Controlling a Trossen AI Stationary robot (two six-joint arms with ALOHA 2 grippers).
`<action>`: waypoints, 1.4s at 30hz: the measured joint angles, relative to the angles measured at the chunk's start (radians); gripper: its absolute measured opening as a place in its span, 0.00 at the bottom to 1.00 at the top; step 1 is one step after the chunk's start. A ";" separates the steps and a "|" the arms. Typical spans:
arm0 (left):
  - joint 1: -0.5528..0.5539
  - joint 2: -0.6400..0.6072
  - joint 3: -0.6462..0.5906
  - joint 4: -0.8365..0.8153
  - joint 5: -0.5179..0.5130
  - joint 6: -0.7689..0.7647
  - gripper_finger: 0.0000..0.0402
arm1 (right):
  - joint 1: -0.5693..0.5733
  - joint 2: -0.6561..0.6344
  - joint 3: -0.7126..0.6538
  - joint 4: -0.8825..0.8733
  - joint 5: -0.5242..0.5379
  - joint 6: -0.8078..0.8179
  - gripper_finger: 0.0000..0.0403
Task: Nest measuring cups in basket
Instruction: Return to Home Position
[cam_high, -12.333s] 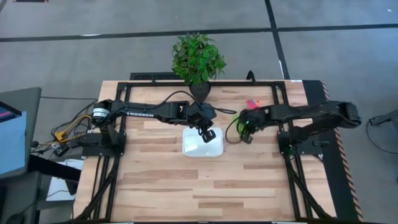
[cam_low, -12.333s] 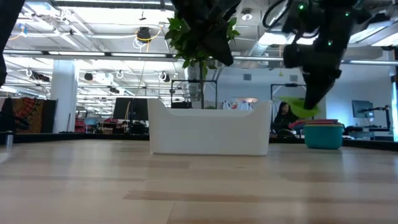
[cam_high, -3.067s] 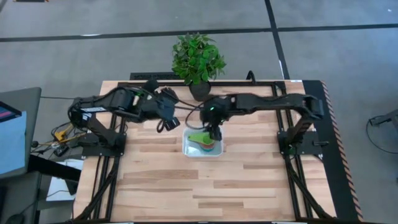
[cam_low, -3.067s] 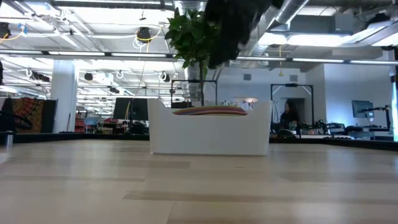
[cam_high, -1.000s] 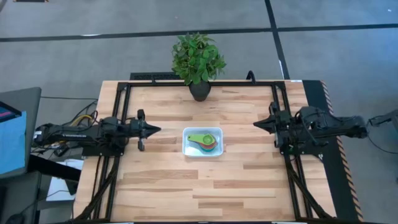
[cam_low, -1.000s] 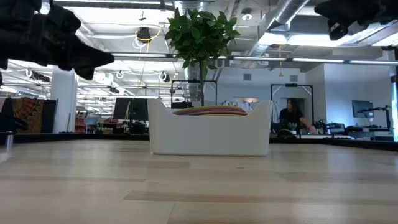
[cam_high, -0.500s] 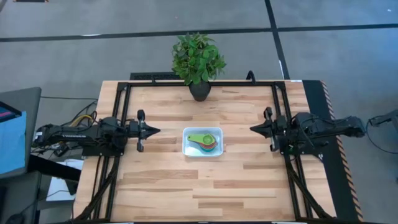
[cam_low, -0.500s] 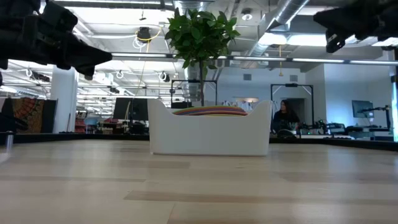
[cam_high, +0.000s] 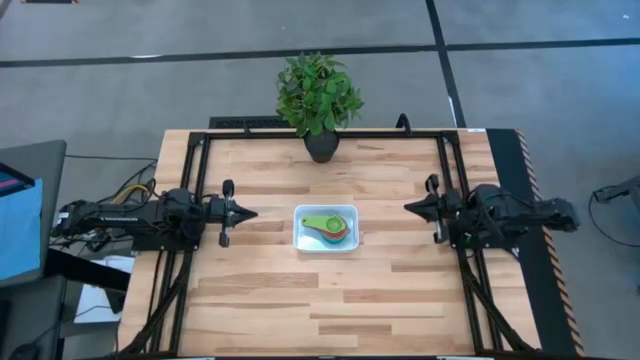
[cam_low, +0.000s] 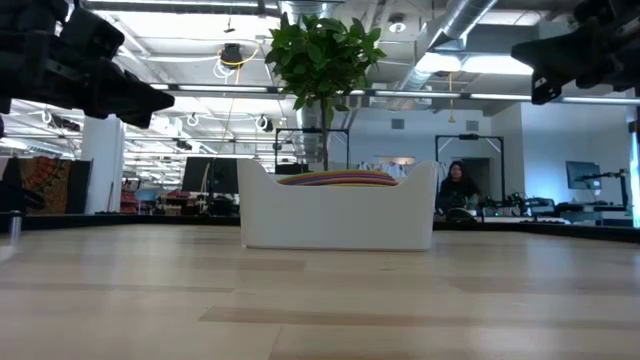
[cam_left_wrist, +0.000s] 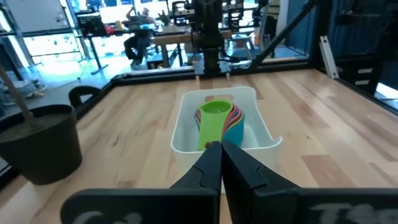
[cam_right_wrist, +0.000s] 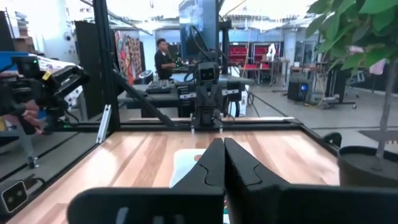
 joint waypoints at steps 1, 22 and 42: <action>0.000 0.000 0.000 0.001 0.007 0.000 0.00 | -0.006 -0.020 0.000 -0.016 -0.002 -0.004 0.03; 0.000 0.000 -0.002 -0.108 0.024 -0.122 0.00 | -0.037 -0.017 -0.080 0.030 -0.023 0.142 0.07; 0.000 0.016 0.011 -0.243 -0.037 -0.248 0.00 | -0.037 -0.017 -0.081 -0.045 -0.019 0.144 0.17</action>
